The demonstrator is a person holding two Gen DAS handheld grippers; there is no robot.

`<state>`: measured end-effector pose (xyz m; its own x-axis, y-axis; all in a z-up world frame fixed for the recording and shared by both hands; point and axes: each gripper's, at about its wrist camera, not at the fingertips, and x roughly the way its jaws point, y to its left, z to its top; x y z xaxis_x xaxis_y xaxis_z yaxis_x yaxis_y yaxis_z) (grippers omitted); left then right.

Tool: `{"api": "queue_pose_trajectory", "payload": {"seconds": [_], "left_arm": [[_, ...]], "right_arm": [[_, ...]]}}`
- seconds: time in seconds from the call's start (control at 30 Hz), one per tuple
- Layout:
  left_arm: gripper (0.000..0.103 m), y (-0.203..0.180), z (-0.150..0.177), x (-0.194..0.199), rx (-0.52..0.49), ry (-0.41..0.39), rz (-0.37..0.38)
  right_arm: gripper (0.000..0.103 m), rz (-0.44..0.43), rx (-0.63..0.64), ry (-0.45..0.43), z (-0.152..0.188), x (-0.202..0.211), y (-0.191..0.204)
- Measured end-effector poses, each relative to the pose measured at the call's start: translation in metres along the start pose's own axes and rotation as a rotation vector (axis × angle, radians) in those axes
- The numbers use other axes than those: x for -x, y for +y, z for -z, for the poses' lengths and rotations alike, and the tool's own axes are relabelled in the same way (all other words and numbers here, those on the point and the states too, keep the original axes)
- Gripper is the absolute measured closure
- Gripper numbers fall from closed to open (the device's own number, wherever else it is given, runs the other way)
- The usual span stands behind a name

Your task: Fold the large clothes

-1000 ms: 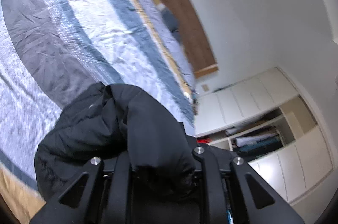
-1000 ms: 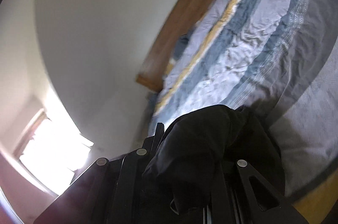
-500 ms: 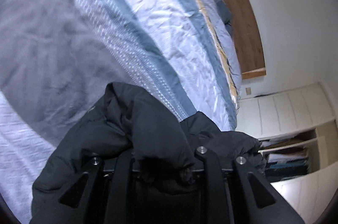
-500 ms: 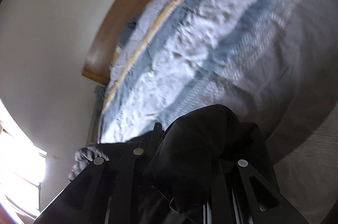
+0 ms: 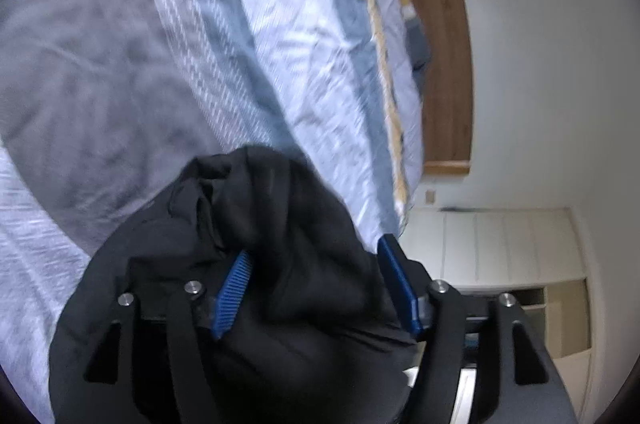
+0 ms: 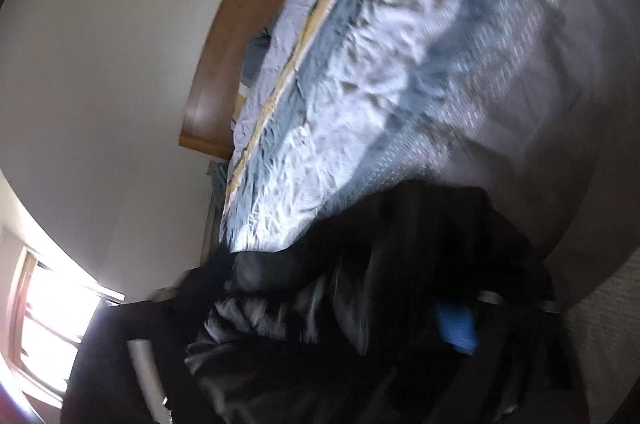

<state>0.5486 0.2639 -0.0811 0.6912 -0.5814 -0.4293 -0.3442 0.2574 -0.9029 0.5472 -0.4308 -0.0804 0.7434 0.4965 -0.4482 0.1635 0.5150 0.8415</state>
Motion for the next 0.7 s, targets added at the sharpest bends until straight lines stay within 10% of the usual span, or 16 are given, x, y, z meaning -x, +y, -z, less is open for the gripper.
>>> {"api": "queue_pose_trajectory", "payload": {"seconds": [0.2, 0.4, 0.7], "left_arm": [[0.04, -0.028, -0.004, 0.083, 0.0, -0.131, -0.016], [0.04, -0.078, 0.029, 0.157, -0.217, -0.181, -0.143], [0.04, -0.137, 0.125, 0.147, -0.619, -0.117, -0.321]], "right_arm": [[0.003, -0.031, 0.06, -0.041, 0.001, 0.059, 0.044], [0.003, -0.018, 0.226, -0.063, 0.029, 0.11, 0.115], [0.003, 0.069, 0.474, -0.045, 0.099, 0.121, 0.196]]}}
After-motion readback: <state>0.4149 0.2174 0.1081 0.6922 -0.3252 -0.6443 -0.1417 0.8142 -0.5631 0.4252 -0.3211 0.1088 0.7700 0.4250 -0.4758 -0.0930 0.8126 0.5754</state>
